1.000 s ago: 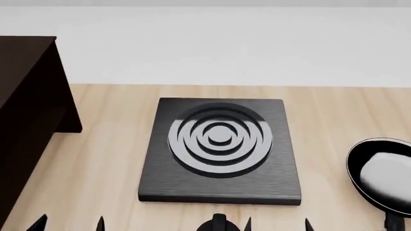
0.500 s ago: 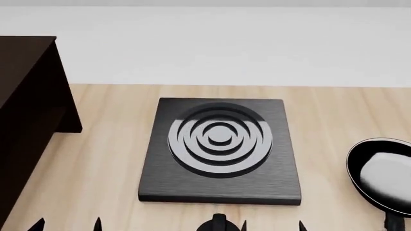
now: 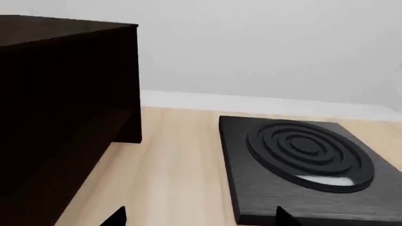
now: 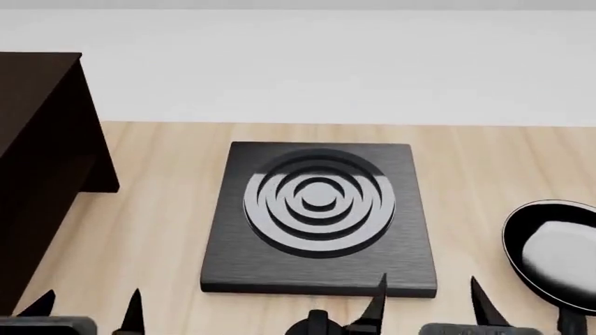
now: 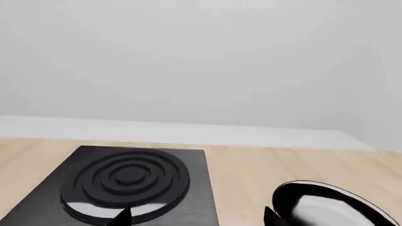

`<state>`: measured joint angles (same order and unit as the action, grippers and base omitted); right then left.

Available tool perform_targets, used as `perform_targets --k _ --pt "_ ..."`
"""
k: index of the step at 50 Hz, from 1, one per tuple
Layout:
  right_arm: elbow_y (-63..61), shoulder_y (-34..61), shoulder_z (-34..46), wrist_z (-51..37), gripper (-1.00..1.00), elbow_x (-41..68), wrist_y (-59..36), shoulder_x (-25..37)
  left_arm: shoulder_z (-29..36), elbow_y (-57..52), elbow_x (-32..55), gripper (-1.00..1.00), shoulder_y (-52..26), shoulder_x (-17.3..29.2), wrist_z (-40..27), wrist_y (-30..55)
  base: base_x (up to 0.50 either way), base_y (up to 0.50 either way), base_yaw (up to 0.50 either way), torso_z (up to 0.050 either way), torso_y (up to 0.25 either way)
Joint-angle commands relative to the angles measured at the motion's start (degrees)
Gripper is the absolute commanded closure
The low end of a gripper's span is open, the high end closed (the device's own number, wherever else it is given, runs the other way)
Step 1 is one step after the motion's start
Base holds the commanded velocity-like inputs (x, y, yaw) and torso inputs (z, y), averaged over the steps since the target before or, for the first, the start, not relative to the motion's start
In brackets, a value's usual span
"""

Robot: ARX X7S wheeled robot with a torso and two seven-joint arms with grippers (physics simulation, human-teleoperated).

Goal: Put the frying pan on the cabinet shelf.

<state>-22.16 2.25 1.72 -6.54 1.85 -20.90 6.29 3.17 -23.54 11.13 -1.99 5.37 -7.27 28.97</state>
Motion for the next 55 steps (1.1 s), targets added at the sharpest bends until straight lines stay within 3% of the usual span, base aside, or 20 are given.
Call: perform_targets --k 1,10,21,37,55 --pt "-13.5 4.8 -4.1 0.6 -1.0 2.1 -18.9 3.5 -1.0 -10.9 4.3 -1.0 -5.4 0.9 -0.7 15.3 0.0 0.0 0.0 0.0 0.0" --pt "-13.3 10.0 -8.7 3.2 -1.0 5.1 -27.8 7.8 -1.6 -10.7 5.5 -1.0 -10.4 1.0 -2.8 20.4 0.0 0.0 0.0 0.0 0.0" --pt "-6.9 14.0 -15.6 6.2 -1.0 8.1 -30.9 12.0 -0.2 -7.3 4.0 -1.0 -7.9 1.3 -3.0 13.7 0.0 0.0 0.0 0.0 0.0" --pt "-0.6 17.7 -17.7 8.0 -1.0 8.0 -36.3 18.7 -1.4 -7.2 6.2 -1.0 -8.4 1.8 -3.9 15.0 0.0 0.0 0.0 0.0 0.0" --pt "12.2 25.1 -15.8 9.0 -1.0 8.8 -38.6 19.2 -1.6 -9.6 8.2 -1.0 -8.8 2.9 -4.7 16.8 0.0 0.0 0.0 0.0 0.0"
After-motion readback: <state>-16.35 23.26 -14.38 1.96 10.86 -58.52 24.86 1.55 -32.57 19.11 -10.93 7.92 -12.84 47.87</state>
